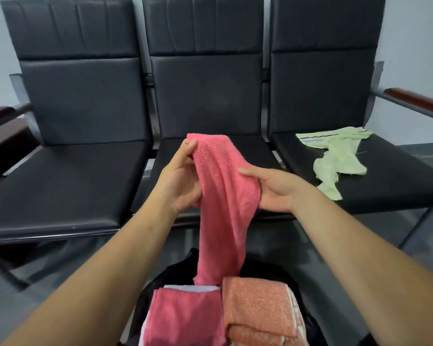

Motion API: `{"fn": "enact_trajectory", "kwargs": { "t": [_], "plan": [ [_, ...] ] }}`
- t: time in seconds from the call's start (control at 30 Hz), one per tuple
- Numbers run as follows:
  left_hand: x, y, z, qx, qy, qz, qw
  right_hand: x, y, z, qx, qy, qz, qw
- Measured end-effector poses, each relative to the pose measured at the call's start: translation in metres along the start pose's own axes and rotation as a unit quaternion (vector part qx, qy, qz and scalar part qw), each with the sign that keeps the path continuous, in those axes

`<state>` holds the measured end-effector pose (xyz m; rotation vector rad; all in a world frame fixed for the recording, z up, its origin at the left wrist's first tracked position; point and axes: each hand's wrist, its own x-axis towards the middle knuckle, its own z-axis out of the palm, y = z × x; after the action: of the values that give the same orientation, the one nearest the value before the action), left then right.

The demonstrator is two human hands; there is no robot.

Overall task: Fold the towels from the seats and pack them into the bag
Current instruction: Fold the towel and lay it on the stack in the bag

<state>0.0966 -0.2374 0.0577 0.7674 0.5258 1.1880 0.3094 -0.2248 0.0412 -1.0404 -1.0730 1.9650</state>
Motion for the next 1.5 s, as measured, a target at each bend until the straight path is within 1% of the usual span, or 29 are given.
{"fn": "enact_trajectory", "kwargs": {
  "t": [0.07,0.13,0.2,0.23,0.3,0.37,0.4,0.43,0.47,0.53,0.6,0.63,0.73,0.8,0.83,0.87,0.93,1.0,1.07,1.13,1.2,1.27,1.3,1.33,1.37,1.43,1.47,1.5],
  "plan": [
    [0.003,0.001,-0.002,0.002,0.005,0.01,1.0,0.002,-0.001,0.002,0.004,0.005,-0.008,1.0],
    [0.005,0.004,-0.008,0.008,-0.005,0.026,1.0,0.006,-0.003,0.004,-0.008,0.033,-0.051,0.998],
    [0.005,0.007,-0.014,0.068,-0.024,0.023,0.997,0.007,-0.008,0.007,0.002,0.075,-0.11,0.991],
    [0.005,0.006,-0.018,0.122,-0.04,0.009,0.992,0.007,-0.01,0.008,0.019,0.076,-0.128,0.989],
    [0.004,-0.002,-0.029,0.26,-0.056,-0.044,0.963,0.007,-0.015,0.012,0.041,0.067,-0.145,0.986],
    [0.0,-0.014,-0.038,0.385,-0.08,-0.114,0.912,0.006,-0.019,0.014,0.048,0.081,-0.149,0.984],
    [-0.003,-0.02,-0.041,0.429,-0.086,-0.135,0.889,0.005,-0.019,0.014,0.056,0.092,-0.147,0.983],
    [-0.004,-0.023,-0.042,0.446,-0.081,-0.142,0.88,0.004,-0.02,0.015,0.062,0.105,-0.143,0.982],
    [-0.004,-0.025,-0.042,0.439,-0.06,-0.14,0.885,0.002,-0.021,0.014,0.067,0.121,-0.142,0.98],
    [-0.005,-0.024,-0.039,0.384,-0.006,-0.128,0.914,-0.001,-0.022,0.009,0.063,0.159,-0.148,0.974],
    [-0.006,-0.022,-0.035,0.306,0.014,-0.116,0.945,-0.005,-0.024,0.003,0.049,0.191,-0.141,0.97],
    [-0.007,-0.022,-0.032,0.271,0.017,-0.11,0.956,-0.008,-0.024,0.001,0.051,0.188,-0.127,0.973],
    [-0.008,-0.021,-0.021,0.166,0.046,-0.099,0.98,-0.02,-0.027,-0.005,0.107,0.13,-0.081,0.982],
    [-0.006,-0.019,-0.011,0.07,0.065,-0.099,0.99,-0.029,-0.028,-0.006,0.165,0.092,-0.095,0.977],
    [-0.005,-0.017,-0.006,0.025,0.066,-0.1,0.992,-0.031,-0.027,-0.005,0.175,0.071,-0.111,0.976],
    [-0.005,-0.015,-0.002,-0.01,0.059,-0.098,0.993,-0.033,-0.024,-0.002,0.168,0.052,-0.122,0.977],
    [-0.007,-0.012,0.003,-0.031,0.04,-0.087,0.995,-0.032,-0.013,0.008,0.135,0.028,-0.121,0.983],
    [-0.011,-0.012,0.004,-0.005,0.016,-0.075,0.997,-0.026,-0.002,0.014,0.1,0.028,-0.113,0.988],
    [-0.013,-0.015,0.004,0.052,0.009,-0.055,0.997,-0.02,0.002,0.014,0.075,0.049,-0.116,0.989],
    [-0.014,-0.013,0.0,0.155,0.047,-0.025,0.987,-0.019,0.0,0.007,0.065,0.084,-0.125,0.986],
    [-0.016,-0.007,-0.005,0.296,0.079,0.0,0.952,-0.022,-0.003,-0.002,0.006,0.126,-0.143,0.982],
    [-0.021,-0.001,-0.008,0.432,0.083,0.01,0.898,-0.028,-0.005,-0.008,-0.077,0.164,-0.152,0.972],
    [-0.024,0.001,-0.01,0.482,0.091,0.013,0.871,-0.031,-0.007,-0.009,-0.102,0.166,-0.144,0.97],
    [-0.026,0.003,-0.01,0.514,0.102,0.016,0.851,-0.033,-0.007,-0.009,-0.113,0.156,-0.128,0.973],
    [-0.027,0.005,-0.01,0.526,0.114,0.019,0.843,-0.034,-0.008,-0.008,-0.122,0.143,-0.106,0.976],
    [-0.028,0.006,-0.011,0.515,0.127,0.017,0.847,-0.037,-0.01,-0.003,-0.09,0.118,-0.079,0.986],
    [-0.027,0.007,-0.011,0.493,0.136,0.008,0.86,-0.037,-0.011,-0.002,-0.027,0.103,-0.081,0.991],
    [-0.026,0.007,-0.011,0.452,0.148,-0.005,0.879,-0.036,-0.012,-0.001,0.058,0.084,-0.09,0.991]
  ]
}}
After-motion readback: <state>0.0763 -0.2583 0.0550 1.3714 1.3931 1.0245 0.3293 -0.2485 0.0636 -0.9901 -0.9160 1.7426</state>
